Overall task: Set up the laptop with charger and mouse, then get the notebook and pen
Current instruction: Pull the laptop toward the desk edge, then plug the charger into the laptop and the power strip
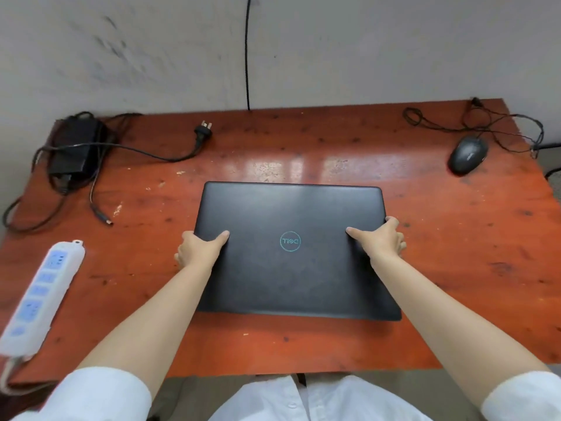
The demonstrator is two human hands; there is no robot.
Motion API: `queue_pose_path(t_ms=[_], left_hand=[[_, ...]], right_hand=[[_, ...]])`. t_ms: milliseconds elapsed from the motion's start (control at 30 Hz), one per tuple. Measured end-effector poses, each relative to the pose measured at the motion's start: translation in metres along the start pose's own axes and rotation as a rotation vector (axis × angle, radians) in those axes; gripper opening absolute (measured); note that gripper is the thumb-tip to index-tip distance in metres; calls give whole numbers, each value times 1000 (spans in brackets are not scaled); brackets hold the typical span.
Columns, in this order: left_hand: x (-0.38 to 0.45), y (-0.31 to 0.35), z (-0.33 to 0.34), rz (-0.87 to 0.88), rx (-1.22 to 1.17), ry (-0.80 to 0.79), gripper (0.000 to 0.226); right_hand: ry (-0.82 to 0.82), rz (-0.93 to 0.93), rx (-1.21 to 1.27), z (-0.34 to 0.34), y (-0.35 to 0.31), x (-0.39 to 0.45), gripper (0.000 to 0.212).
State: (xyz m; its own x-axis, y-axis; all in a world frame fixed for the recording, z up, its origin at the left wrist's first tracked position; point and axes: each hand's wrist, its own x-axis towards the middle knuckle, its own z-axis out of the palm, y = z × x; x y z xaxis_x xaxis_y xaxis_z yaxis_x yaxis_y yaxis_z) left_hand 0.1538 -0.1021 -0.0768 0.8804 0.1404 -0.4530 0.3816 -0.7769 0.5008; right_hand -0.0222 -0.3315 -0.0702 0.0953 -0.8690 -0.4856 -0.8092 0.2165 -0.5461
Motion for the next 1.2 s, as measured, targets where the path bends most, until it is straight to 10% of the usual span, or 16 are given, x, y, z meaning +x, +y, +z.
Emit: queue_pose_path(t_ms=[500, 1200], left_hand=[[-8, -9, 4, 21, 99, -12, 75], [48, -68, -104, 230, 482, -8, 42]], right_hand=[[-6, -141, -224, -1, 5, 0, 78], [-335, -1105, -766, 147, -78, -113, 44]])
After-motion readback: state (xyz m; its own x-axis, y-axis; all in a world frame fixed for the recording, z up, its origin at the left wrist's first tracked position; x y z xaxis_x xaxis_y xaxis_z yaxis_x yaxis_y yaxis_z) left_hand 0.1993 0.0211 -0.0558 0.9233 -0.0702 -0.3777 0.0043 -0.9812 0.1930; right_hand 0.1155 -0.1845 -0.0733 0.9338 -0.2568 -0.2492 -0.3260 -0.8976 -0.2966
